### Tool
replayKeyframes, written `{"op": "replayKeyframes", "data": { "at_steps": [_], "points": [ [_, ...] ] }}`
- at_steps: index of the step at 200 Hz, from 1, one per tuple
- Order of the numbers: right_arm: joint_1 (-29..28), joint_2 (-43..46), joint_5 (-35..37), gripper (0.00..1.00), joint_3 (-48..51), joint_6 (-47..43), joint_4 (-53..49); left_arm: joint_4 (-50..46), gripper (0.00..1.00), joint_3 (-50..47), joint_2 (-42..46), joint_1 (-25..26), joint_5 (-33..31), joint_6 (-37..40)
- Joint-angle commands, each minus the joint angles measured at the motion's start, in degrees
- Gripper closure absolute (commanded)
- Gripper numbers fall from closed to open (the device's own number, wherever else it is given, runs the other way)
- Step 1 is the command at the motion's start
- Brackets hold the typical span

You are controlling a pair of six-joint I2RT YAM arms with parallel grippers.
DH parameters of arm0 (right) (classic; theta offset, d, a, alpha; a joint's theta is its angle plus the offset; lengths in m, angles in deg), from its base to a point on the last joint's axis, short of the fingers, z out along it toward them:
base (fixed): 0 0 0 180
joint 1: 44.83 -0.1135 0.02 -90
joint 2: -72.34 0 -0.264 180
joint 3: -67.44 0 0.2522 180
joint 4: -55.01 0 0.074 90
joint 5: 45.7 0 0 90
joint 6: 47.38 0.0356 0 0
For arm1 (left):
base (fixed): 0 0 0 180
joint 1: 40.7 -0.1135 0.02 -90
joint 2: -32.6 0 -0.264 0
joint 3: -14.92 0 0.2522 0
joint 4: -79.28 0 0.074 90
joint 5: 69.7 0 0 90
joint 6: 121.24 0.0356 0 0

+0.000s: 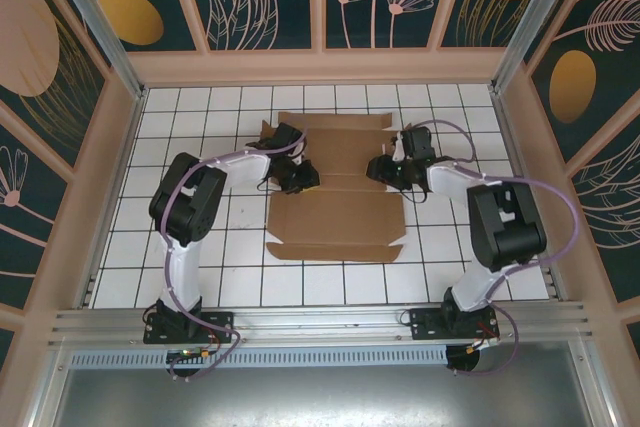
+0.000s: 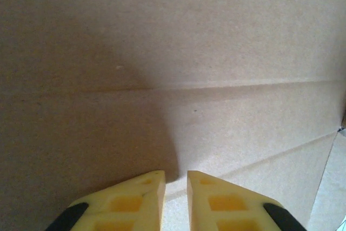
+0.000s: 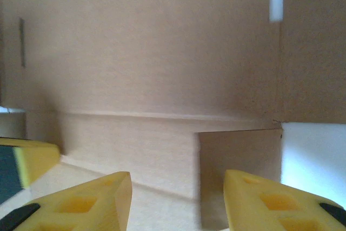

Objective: Fold the paper box

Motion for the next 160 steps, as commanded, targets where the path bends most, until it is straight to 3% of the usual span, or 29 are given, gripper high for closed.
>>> {"op": "replayKeyframes", "data": {
  "at_steps": [1, 51, 82, 99, 140, 160],
  "points": [
    [-0.6, 9.44, 8.34, 0.49, -1.97, -0.51, -0.52, -4.46, 0.78, 4.6, -2.67, 2.1, 1.69, 2.04],
    [-5.54, 0.29, 11.93, 0.39, -10.07, -2.57, -7.98, -10.33, 0.6, 11.22, 4.28, 0.3, -3.9, 3.72],
    [-10.05, -8.58, 18.86, 0.18, -16.31, -3.78, -12.0, -10.82, 0.4, 10.51, 7.18, -4.52, -11.45, 0.57],
    [-11.66, -14.04, 21.88, 0.16, -20.41, -3.82, -14.48, -11.64, 0.38, 12.77, 5.88, -6.76, -15.21, -0.55],
    [-14.72, -24.8, 31.58, 0.07, -32.03, -4.39, -21.85, -13.44, 0.34, 24.3, -1.83, -8.96, -16.52, -1.06],
    [-14.87, -28.09, 32.35, 0.06, -35.69, -4.65, -23.85, -15.03, 0.33, 31.59, -6.15, -9.42, -16.91, -1.34]
  ]
}}
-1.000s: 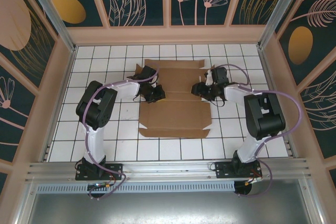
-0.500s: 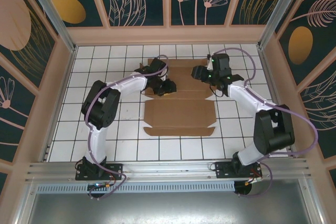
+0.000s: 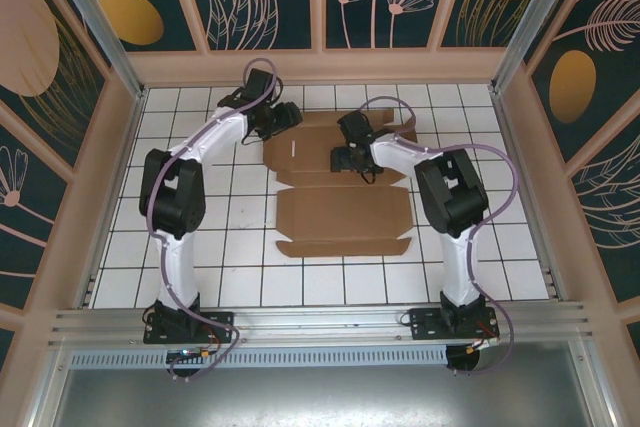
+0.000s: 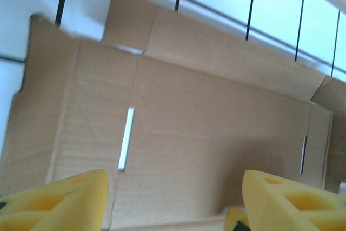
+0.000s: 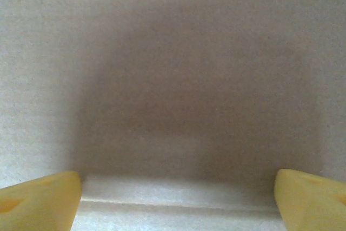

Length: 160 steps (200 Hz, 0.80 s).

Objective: Fold the paper box

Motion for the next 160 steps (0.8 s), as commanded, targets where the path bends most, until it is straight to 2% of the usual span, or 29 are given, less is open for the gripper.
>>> {"op": "replayKeyframes", "data": {
  "at_steps": [1, 25, 79, 160],
  "points": [
    [-0.31, -3.25, 5.69, 0.06, -4.99, -0.69, -5.08, -3.45, 0.33, 7.5, -4.8, -0.11, -1.83, -0.96],
    [-0.39, -5.67, 5.77, 0.06, -7.58, -0.49, -5.54, -4.76, 0.33, 13.21, -8.39, -0.24, -3.52, -0.41],
    [-0.39, -11.11, 3.27, 0.07, -11.23, -0.53, -7.56, -4.23, 0.31, 15.39, -9.51, -0.41, -7.47, -0.81],
    [-0.04, -4.61, -1.16, 0.12, 2.68, -3.47, -3.41, -1.5, 0.24, 17.96, -9.99, -2.65, -3.72, -1.99]
  ]
}}
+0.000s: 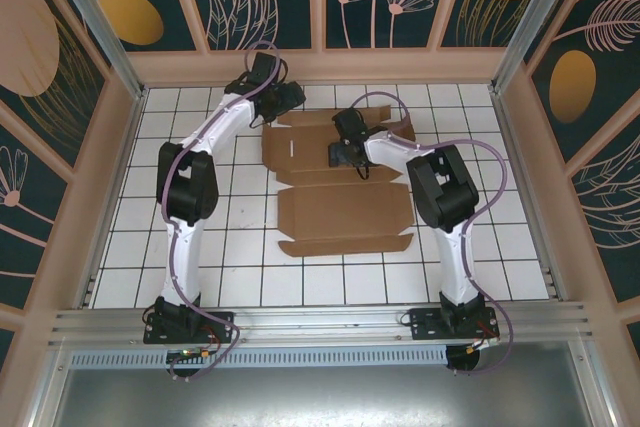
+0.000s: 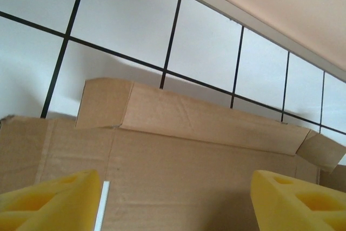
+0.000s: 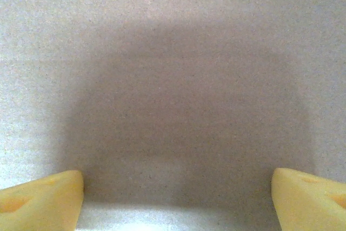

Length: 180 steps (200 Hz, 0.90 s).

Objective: Fold the paper box

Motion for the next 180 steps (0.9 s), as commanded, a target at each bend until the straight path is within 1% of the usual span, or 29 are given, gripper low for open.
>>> {"op": "replayKeyframes", "data": {
  "at_steps": [1, 11, 27, 58, 84, 114, 138, 158, 180],
  "points": [
    [0.2, -1.13, -3.82, 0.12, 5.04, -0.85, -6.29, 0.91, 0.24, 2.6, -1.18, -1.68, 1.01, -0.49],
    [0.33, -0.93, -4.46, 0.12, 5.72, -0.5, -5.83, 1.32, 0.23, 2.54, -1.31, -2.51, 1.56, -0.63],
    [0.51, -1.07, -5.99, 0.13, 6.1, -0.23, -5.55, 3.04, 0.23, 2.79, -2.59, -3.9, 5.27, -0.73],
    [0.43, -1.9, -6.91, 0.14, 5.54, 0.17, -5.62, 0.38, 0.24, 8.61, -8.81, -4.83, 9.27, 0.58],
    [0.42, -2.72, -7.6, 0.15, 4.63, 0.56, -5.94, -1.67, 0.24, 11.92, -12.31, -4.96, 8.91, 1.57],
    [0.33, -3.44, -7.98, 0.16, 3.95, 0.83, -6.17, -1.26, 0.24, 12.16, -14.25, -5.48, 8.12, 0.81],
    [0.33, -3.79, -8.32, 0.16, 4.14, 0.96, -5.9, -1.63, 0.24, 14.13, -16.28, -5.56, 7.53, 0.96],
    [0.29, -3.94, -8.49, 0.16, 4.6, 1.09, -5.47, -2.53, 0.24, 16.16, -18.55, -5.69, 7.92, 0.48],
    [0.24, -4.33, -8.46, 0.17, 4.77, 1.18, -5.46, -1.92, 0.25, 15.58, -19.76, -5.64, 9.27, -0.06]
  ]
}}
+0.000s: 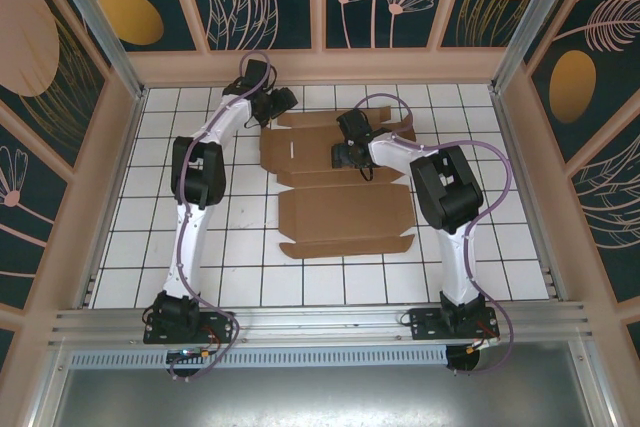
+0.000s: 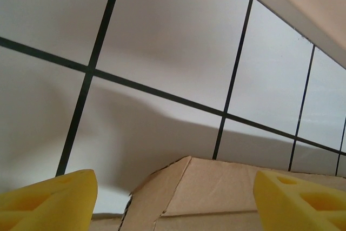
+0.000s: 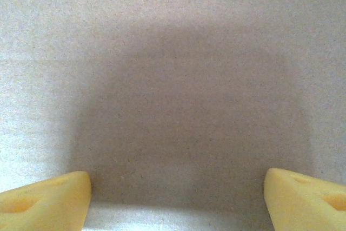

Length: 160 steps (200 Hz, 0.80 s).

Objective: Fold the paper box

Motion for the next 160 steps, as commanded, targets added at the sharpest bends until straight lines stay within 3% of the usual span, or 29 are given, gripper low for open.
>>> {"op": "replayKeyframes", "data": {
  "at_steps": [1, 39, 160],
  "points": [
    [-0.5, -5.44, -6.57, 0.17, 2.64, 1.95, -7.17, -0.76, 0.25, 1.41, -2.36, -0.34, 1.86, -0.33],
    [-0.5, -6.38, -6.91, 0.18, 3.16, 2.24, -6.91, 4.33, 0.27, -3.25, -0.88, -0.33, 5.47, -0.95],
    [-0.94, -8.96, -8.93, 0.23, 1.56, 3.32, -7.32, 10.67, 0.29, -4.8, 1.3, 0.47, 11.62, -1.5]
  ]
}}
